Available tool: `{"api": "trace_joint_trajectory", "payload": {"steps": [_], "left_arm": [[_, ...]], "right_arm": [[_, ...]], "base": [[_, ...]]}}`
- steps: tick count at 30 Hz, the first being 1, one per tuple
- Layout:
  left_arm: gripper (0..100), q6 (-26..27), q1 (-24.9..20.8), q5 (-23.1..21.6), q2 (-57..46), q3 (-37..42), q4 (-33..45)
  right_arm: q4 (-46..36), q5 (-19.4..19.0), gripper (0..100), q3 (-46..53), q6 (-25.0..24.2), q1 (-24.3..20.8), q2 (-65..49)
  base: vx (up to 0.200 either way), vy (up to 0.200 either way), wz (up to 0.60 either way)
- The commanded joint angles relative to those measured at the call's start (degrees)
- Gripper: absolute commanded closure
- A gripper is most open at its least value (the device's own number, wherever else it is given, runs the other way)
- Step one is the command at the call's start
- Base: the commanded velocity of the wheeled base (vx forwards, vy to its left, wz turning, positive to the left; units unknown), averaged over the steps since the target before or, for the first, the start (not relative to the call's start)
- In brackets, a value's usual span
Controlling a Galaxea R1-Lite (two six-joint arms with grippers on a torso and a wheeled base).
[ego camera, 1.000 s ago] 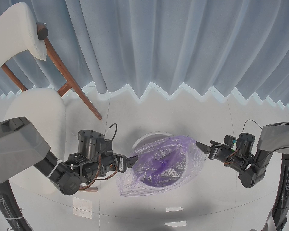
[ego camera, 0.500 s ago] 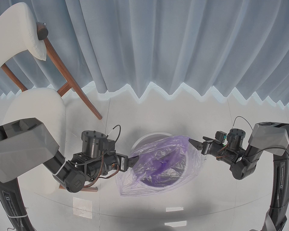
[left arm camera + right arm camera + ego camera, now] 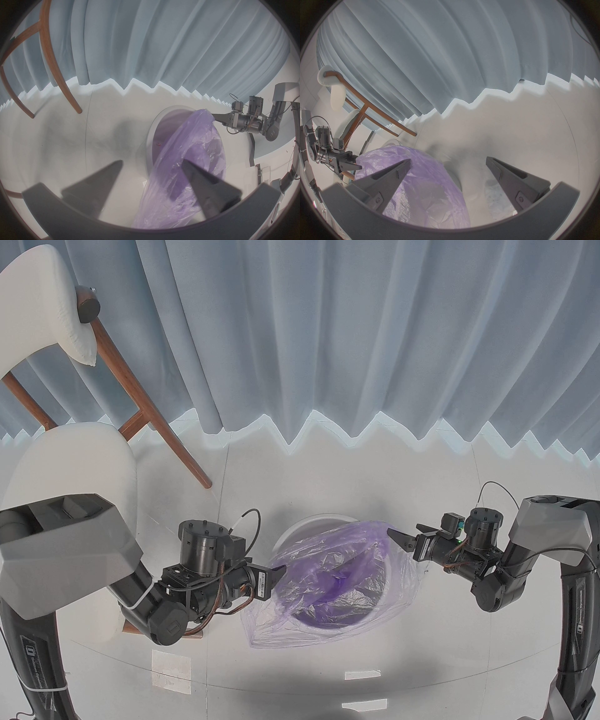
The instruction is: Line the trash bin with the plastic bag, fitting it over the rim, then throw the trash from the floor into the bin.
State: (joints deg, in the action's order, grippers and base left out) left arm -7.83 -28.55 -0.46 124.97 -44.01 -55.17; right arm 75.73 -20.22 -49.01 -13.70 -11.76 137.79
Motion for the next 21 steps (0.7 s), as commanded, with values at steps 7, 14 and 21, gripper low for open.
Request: {"api": "trace_joint_trajectory", "payload": {"steps": [7,14,21], "left_arm": [[100,-0.44,0.51,0.99,3.18,0.41,-2.66],[100,-0.79,0.69,0.20,0.01,-4.07,-1.78],[100,-0.79,3.41,-1.73,-1.13,-11.19,5.52]], "right_arm": [[0.03,-1.22,100,0.31,-0.10,-2.03,0.37],[0.12,-1.48,100,-2.06,-0.54,-2.21,-1.91],[-3.48,-1.75,100,-7.07,-0.71,-2.12,-3.76]], "base": [[0.000,0.000,0.00],[0.000,0.000,0.00],[0.000,0.000,0.00]]}}
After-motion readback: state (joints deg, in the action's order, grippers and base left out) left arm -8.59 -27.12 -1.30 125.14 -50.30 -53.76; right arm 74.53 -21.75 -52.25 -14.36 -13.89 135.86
